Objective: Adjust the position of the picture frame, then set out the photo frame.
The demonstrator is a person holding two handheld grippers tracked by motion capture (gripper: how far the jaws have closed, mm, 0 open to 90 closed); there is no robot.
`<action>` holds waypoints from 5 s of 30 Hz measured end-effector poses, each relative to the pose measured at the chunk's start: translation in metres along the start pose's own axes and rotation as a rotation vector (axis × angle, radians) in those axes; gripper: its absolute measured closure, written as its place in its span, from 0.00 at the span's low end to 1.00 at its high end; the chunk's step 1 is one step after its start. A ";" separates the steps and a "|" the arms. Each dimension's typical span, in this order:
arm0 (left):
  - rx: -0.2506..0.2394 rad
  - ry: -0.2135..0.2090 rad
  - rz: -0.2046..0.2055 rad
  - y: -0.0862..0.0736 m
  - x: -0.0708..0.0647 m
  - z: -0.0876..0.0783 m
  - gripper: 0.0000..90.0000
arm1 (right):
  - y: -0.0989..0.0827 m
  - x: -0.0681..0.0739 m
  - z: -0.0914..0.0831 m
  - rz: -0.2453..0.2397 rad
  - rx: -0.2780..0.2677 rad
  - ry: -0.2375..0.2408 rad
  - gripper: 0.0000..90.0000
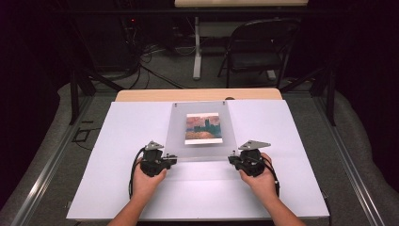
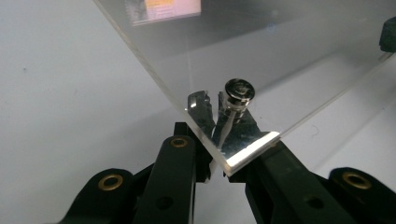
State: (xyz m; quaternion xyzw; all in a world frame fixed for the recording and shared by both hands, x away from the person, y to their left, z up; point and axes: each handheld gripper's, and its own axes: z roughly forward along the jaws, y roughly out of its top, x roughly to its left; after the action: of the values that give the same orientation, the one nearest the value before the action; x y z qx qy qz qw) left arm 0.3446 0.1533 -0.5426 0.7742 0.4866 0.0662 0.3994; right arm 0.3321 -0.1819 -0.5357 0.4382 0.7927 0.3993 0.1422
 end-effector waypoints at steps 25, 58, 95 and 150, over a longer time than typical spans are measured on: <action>0.008 0.000 -0.029 0.001 0.004 0.019 0.92 | -0.004 -0.009 0.013 0.009 0.043 -0.028 0.95; 0.000 0.016 -0.010 -0.001 0.003 0.017 0.91 | -0.009 -0.010 0.016 0.017 0.036 -0.021 0.95; -0.115 0.024 0.055 -0.013 0.003 -0.064 0.48 | -0.016 -0.004 -0.049 -0.108 0.001 -0.053 0.51; -0.010 0.069 -0.054 0.114 0.048 -0.010 0.59 | 0.089 -0.069 0.005 -0.006 0.057 -0.078 0.53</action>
State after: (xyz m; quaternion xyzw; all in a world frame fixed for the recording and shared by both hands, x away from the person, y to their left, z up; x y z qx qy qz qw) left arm 0.4448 0.1744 -0.4714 0.7560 0.5204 0.0846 0.3879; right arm 0.4269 -0.2086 -0.4799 0.4549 0.7988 0.3589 0.1616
